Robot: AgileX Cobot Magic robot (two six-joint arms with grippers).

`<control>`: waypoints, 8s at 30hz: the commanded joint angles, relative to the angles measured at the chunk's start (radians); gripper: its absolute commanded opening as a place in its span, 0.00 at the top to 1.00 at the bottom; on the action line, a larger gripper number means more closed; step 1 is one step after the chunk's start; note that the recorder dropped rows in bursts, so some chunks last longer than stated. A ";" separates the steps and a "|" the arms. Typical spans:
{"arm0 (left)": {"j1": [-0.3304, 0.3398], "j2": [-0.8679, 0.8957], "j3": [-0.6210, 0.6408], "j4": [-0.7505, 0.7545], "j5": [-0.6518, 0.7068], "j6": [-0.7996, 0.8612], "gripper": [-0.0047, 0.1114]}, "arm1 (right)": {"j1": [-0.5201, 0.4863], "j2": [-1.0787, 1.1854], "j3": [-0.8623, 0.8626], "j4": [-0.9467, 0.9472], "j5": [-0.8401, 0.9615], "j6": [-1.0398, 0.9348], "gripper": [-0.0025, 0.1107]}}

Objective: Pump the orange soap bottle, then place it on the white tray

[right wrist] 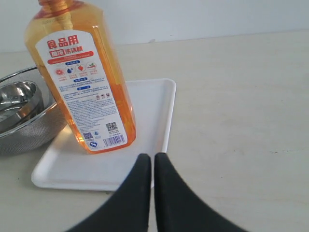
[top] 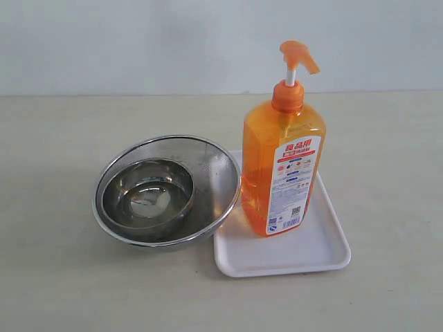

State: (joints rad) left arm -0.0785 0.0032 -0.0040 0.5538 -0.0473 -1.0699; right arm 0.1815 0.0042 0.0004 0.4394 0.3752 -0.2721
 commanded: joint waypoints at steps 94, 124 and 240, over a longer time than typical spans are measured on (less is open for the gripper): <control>0.003 -0.003 0.004 -0.487 0.284 0.831 0.91 | 0.026 0.076 -0.263 -0.136 -0.423 0.339 0.98; 0.003 -0.003 0.004 -0.487 0.284 0.831 0.91 | 0.526 1.135 -0.362 -0.165 -1.053 0.080 0.22; 0.003 -0.003 0.004 -0.486 0.284 0.832 0.91 | 0.526 1.425 -0.448 -0.105 -1.274 -0.337 0.98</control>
State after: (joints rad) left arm -0.0785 0.0032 -0.0040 0.0629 0.2353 -0.2419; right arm 0.7076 1.4302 -0.4472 0.3481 -0.9411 -0.6050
